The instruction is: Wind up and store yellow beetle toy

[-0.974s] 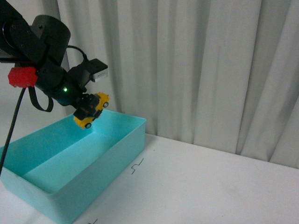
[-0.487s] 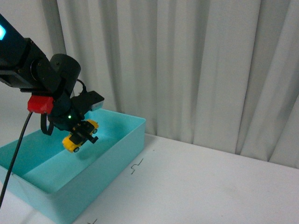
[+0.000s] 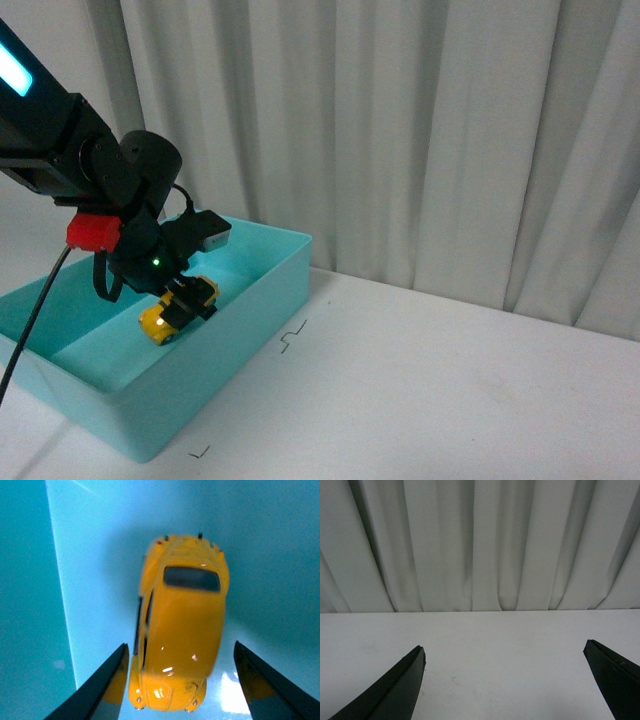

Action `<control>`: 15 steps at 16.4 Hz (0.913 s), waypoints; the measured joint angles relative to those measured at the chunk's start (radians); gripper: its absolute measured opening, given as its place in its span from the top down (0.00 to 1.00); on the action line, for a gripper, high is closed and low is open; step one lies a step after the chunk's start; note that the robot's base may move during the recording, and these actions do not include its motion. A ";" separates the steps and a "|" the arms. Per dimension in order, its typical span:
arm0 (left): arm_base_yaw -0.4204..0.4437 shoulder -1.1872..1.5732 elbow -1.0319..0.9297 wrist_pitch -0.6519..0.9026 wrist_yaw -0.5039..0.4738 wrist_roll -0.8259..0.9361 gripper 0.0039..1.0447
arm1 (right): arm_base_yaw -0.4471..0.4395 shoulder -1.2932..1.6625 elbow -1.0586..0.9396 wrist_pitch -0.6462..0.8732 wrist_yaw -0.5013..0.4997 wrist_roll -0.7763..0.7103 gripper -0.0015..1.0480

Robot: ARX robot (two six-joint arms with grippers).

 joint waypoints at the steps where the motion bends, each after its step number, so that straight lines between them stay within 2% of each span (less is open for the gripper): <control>1: 0.000 0.000 0.000 -0.001 0.003 0.000 0.30 | 0.000 0.000 0.000 0.000 0.000 0.000 0.06; 3: 0.000 -0.011 -0.011 0.010 0.037 0.000 0.10 | 0.000 0.000 0.000 0.000 0.000 0.000 0.06; 4: 0.001 -0.035 -0.027 0.029 0.061 0.000 0.04 | 0.000 0.000 0.000 0.000 0.000 0.000 0.06; 5: 0.004 -0.073 -0.050 0.062 0.101 0.000 0.07 | 0.000 0.000 0.000 0.000 0.000 0.000 0.06; 8: 0.027 -0.286 -0.159 0.147 0.225 0.002 0.06 | 0.000 0.000 0.000 0.000 0.000 0.000 0.06; 11: 0.121 -0.582 -0.380 0.190 0.415 -0.019 0.06 | 0.000 0.000 0.000 0.000 0.000 0.000 0.06; 12: 0.161 -0.713 -0.581 0.609 0.526 -0.192 0.21 | 0.000 0.000 0.000 0.000 0.001 0.000 0.06; 13: 0.164 -0.900 -0.755 0.770 0.565 -0.353 0.34 | 0.000 0.000 0.000 0.000 0.000 0.000 0.06; 14: 0.169 -1.118 -0.855 0.672 0.599 -0.452 0.48 | 0.000 0.000 0.000 0.000 0.000 0.000 0.06; 15: 0.142 -1.312 -0.933 0.601 0.554 -0.500 0.64 | 0.000 0.000 0.000 -0.001 0.000 0.000 0.06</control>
